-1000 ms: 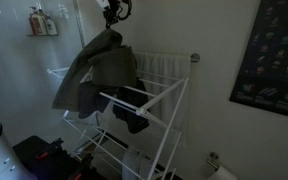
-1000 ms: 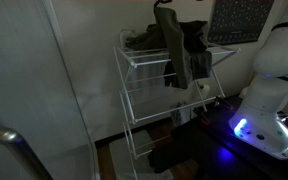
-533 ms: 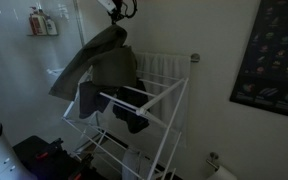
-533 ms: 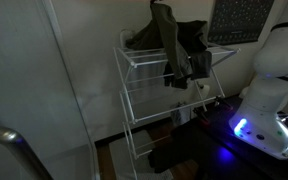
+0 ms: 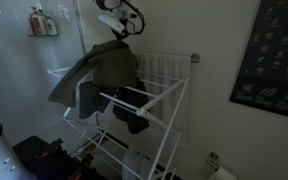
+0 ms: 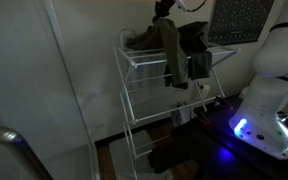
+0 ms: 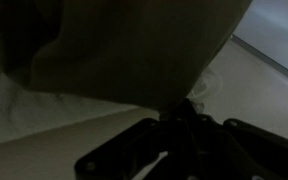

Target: Fold the pants

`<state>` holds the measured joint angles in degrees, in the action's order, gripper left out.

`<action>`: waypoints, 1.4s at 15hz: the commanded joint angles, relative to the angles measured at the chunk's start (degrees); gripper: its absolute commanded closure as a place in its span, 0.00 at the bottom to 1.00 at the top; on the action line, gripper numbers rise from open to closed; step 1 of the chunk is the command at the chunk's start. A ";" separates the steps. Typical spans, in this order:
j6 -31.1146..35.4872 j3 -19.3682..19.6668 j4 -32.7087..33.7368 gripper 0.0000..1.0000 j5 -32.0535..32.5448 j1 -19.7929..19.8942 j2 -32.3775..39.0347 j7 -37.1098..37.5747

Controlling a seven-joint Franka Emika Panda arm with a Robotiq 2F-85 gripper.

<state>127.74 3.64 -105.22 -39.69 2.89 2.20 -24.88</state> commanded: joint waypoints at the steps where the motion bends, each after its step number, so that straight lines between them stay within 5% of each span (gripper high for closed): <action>1: -0.89 0.27 -4.46 0.61 -1.33 1.29 -2.85 -2.41; 9: -19.02 5.23 -3.89 0.01 3.97 4.44 -13.96 8.97; 15: -27.17 8.49 -1.33 0.00 19.06 7.78 -19.10 21.43; 21: -34.43 9.02 -4.05 0.00 34.93 10.06 -17.59 26.38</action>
<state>96.88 13.31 -108.22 -9.74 12.20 -16.49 -1.71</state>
